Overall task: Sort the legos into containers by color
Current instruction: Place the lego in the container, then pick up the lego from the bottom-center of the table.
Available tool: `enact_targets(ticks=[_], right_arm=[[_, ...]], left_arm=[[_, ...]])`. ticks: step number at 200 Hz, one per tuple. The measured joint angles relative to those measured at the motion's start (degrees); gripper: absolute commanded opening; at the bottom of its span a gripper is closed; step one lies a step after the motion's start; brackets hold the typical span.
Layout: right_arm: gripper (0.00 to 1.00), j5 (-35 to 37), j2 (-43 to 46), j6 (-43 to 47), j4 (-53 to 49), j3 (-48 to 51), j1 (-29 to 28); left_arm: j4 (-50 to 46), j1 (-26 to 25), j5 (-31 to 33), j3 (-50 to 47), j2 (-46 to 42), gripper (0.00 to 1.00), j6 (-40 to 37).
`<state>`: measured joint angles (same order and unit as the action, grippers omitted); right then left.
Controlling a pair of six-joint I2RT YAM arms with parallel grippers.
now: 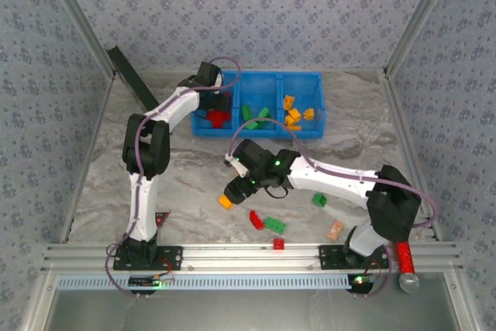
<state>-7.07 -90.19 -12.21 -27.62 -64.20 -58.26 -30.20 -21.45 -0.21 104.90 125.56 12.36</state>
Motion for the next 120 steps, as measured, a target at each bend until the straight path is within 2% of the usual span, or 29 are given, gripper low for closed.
enact_targets(ticks=[42, 120], right_arm=[[0.82, -1.14, -5.22, 4.17, 1.29, -2.51, -1.95], [0.82, -1.29, -14.71, 5.88, 1.49, -8.44, -5.88]], left_arm=[[-0.04, 0.09, -0.42, -0.02, -7.02, 0.62, -0.59], [-1.57, 0.09, -0.42, 1.62, -15.80, 0.64, -1.44]])
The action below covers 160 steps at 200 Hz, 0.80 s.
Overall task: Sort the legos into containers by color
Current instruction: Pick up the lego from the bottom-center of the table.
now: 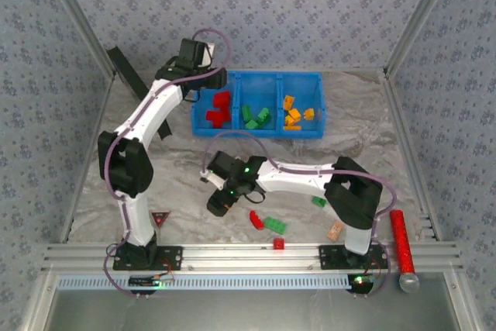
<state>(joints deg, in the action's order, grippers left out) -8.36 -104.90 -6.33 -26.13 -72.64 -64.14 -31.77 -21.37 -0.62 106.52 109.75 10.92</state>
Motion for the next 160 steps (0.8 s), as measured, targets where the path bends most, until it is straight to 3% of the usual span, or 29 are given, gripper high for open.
enact_targets(ticks=[47, 83, 111, 128, 135, 160], right_arm=[[0.81, 3.93, -3.85, 1.40, -2.38, -1.57, -0.98], [0.69, 5.40, -6.23, 2.56, -3.65, -3.41, -1.01], [0.53, 6.99, -7.67, 2.75, -4.09, -4.02, -1.05], [0.48, 8.22, -7.89, 2.82, -4.66, -4.11, -1.05], [0.45, 8.66, -7.89, 2.82, -5.20, -4.24, -1.05], [0.38, 9.11, -7.80, 2.75, -7.69, -5.44, -0.72]], left_arm=[[-1.97, 0.00, 2.43, -6.97, -9.94, 0.67, -0.79], [-4.07, 0.00, 5.22, -17.55, -21.29, 0.68, -0.83], [-4.92, 0.00, 6.21, -24.41, -28.44, 0.79, -1.38], [-5.05, 0.00, 6.21, -29.05, -33.09, 0.89, -1.77], [-5.11, 0.00, 6.12, -30.82, -35.15, 0.99, -2.14], [-4.17, 0.00, 5.01, -36.74, -43.71, 0.99, -2.56]])
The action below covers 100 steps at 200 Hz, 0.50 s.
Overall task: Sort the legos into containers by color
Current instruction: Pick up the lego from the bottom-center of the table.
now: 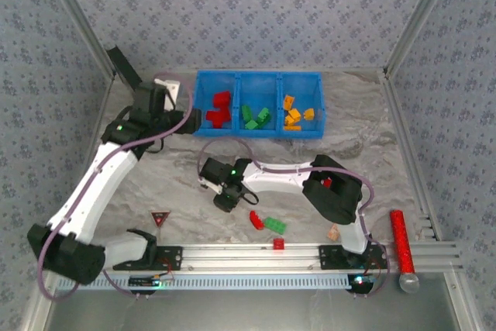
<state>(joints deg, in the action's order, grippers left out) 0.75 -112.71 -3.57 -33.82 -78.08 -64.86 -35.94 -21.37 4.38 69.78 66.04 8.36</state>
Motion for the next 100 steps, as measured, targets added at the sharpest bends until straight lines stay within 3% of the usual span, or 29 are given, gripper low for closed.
enact_targets(ticks=[42, 100], right_arm=[[0.35, -0.02, 6.40, 0.70, -5.09, -0.46, 4.26], [0.34, 1.86, 19.30, 4.92, -7.93, -4.52, 20.83]], left_arm=[[1.64, 0.00, 0.39, -3.54, -13.00, 0.99, -0.35], [-1.57, -0.02, 1.03, -6.86, -15.82, 0.99, 0.76]])
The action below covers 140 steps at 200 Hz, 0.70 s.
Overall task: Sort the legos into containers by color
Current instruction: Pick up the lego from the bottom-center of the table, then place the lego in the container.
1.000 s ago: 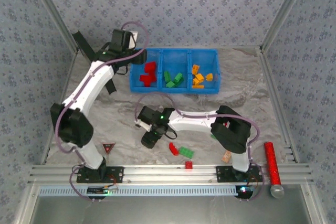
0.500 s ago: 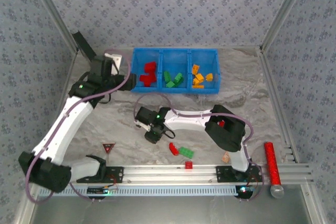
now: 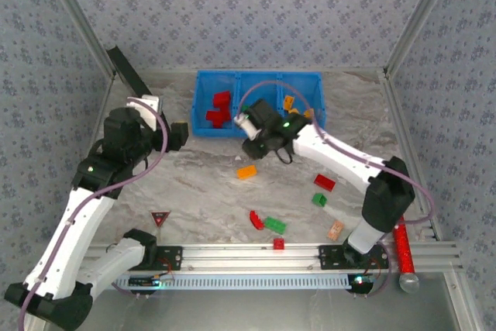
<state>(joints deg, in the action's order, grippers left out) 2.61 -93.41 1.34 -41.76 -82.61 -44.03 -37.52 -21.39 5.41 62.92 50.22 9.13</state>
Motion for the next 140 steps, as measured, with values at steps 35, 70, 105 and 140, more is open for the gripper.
enact_targets(ticks=[35, 70, 105, 140], right_arm=[[0.34, 1.09, 0.61, 2.19, 0.90, -1.16, 10.10], [0.32, 1.46, -2.86, 2.49, 1.92, -5.49, 17.68], [0.33, 1.84, -9.79, 0.50, 3.82, -11.43, 23.43], [0.33, 2.40, -18.56, -0.52, 4.66, -16.59, 25.79]], left_arm=[[-4.85, -0.63, 1.14, -2.47, 2.80, 0.99, 3.52], [-5.49, -3.80, 0.98, -5.84, 2.23, 0.99, 8.70], [-5.35, -10.21, 0.20, -8.52, 5.20, 0.97, 16.15], [-5.18, -19.30, 0.42, -9.66, 11.91, 0.95, 24.20]])
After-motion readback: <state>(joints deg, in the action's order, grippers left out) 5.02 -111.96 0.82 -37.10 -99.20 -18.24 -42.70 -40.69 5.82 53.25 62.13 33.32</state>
